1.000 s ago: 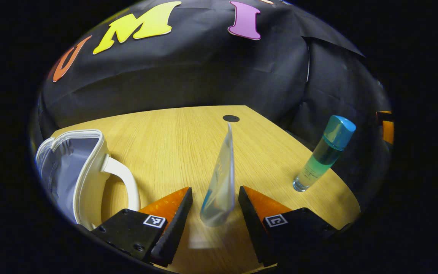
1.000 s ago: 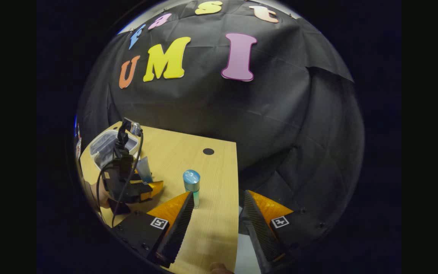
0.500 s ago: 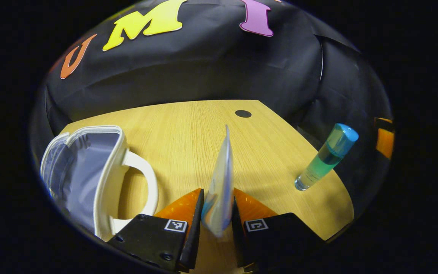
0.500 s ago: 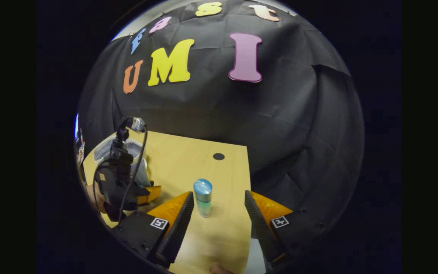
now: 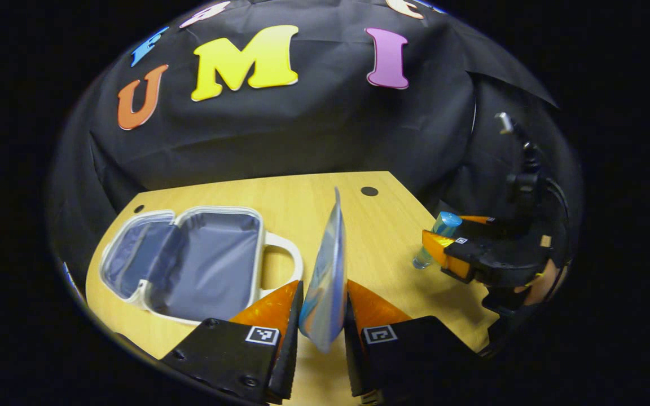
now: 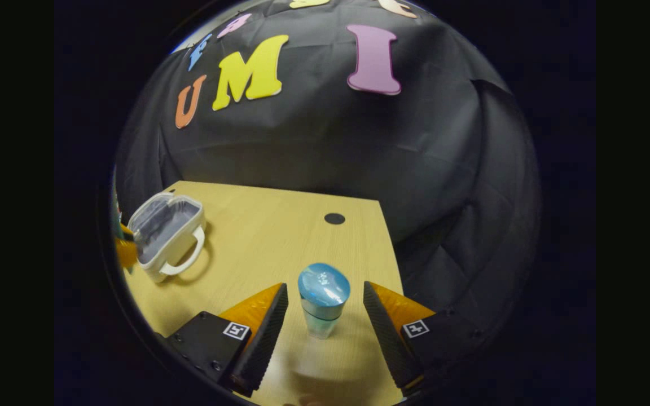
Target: First open the suitcase, pack the skin care products into it, and then close the suitcase.
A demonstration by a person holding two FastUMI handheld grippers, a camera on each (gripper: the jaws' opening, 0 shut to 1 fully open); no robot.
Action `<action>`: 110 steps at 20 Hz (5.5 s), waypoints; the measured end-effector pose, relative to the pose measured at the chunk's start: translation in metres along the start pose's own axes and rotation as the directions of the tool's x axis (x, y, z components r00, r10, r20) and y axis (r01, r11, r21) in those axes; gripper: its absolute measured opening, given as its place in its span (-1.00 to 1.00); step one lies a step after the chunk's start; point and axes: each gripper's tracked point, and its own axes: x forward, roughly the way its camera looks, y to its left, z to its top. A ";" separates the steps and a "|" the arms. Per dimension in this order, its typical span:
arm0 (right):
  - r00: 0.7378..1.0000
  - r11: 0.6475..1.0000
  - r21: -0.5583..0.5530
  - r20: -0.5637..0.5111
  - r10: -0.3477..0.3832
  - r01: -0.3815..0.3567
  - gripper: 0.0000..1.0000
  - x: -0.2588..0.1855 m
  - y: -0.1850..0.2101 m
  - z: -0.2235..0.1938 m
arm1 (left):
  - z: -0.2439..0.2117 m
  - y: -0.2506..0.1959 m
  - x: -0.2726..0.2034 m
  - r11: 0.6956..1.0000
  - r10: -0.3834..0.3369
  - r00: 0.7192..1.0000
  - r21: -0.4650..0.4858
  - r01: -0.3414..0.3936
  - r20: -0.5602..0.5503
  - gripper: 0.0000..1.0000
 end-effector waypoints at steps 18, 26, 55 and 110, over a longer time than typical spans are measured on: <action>0.982 0.974 0.124 -0.008 -0.189 0.189 -0.39 -0.031 0.011 -0.004 | 0.046 0.186 -0.056 0.989 0.116 0.985 -0.106 -0.102 0.127 -0.10; 0.984 0.973 0.180 0.074 -0.159 0.143 -0.37 -0.125 0.098 0.062 | -0.016 0.214 0.042 0.990 0.018 0.995 -0.135 -0.032 -0.099 -0.20; 0.997 0.994 0.092 -0.062 -0.050 0.056 -0.32 -0.124 0.205 0.067 | -0.116 0.188 0.111 0.989 -0.031 0.869 -0.141 -0.045 -0.494 0.19; 0.904 0.999 0.041 -0.426 0.046 -0.031 0.21 0.025 0.409 0.000 | -0.003 0.508 -0.077 0.875 0.344 0.927 -0.410 -0.259 0.149 0.92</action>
